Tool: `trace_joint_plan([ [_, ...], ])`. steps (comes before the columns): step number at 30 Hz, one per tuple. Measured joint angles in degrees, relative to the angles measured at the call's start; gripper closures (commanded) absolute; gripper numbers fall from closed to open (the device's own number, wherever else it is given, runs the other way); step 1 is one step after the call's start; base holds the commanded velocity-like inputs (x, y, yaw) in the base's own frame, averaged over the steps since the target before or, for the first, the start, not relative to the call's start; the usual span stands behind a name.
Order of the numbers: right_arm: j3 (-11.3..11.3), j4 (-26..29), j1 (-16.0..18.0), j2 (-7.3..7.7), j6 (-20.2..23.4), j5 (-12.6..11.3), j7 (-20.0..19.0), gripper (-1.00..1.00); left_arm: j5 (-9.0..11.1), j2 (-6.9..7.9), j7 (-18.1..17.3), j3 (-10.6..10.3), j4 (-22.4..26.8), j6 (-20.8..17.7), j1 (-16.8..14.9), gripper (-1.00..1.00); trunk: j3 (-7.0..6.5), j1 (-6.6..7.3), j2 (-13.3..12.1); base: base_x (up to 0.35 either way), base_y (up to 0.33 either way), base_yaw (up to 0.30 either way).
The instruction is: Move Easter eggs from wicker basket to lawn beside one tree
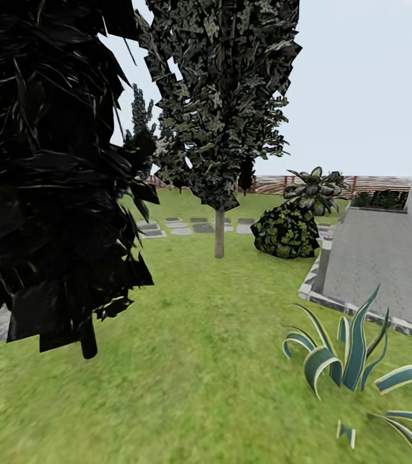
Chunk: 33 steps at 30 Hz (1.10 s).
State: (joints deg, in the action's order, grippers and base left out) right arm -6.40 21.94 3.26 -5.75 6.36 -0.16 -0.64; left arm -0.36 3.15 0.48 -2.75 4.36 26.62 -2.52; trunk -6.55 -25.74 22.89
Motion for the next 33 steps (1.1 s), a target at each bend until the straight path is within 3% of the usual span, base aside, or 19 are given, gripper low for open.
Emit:
trace_joint_plan([
  [13, 0.01, -0.07, 0.0, 0.08, -0.06, 0.32, -0.03, -1.0, -0.01, 0.0, 0.0, -0.01, 0.0, 0.0, 0.01, -1.0, 0.0, 0.0, 0.0, 0.295, -0.159, 0.005],
  [26, 0.02, -0.05, 0.0, 0.05, -0.03, 0.14, 0.0, -1.0, 0.03, 0.0, 0.0, 0.0, 0.0, 0.01, 0.02, -1.0, 0.0, -0.01, 0.0, 0.261, -0.02, 0.0],
  [33, -0.01, -0.01, 0.0, 0.07, -0.01, 0.02, 0.0, -1.0, 0.03, 0.0, 0.0, 0.0, 0.0, 0.01, 0.02, -1.0, 0.14, -0.02, -0.01, 0.078, -0.001, 0.0],
])
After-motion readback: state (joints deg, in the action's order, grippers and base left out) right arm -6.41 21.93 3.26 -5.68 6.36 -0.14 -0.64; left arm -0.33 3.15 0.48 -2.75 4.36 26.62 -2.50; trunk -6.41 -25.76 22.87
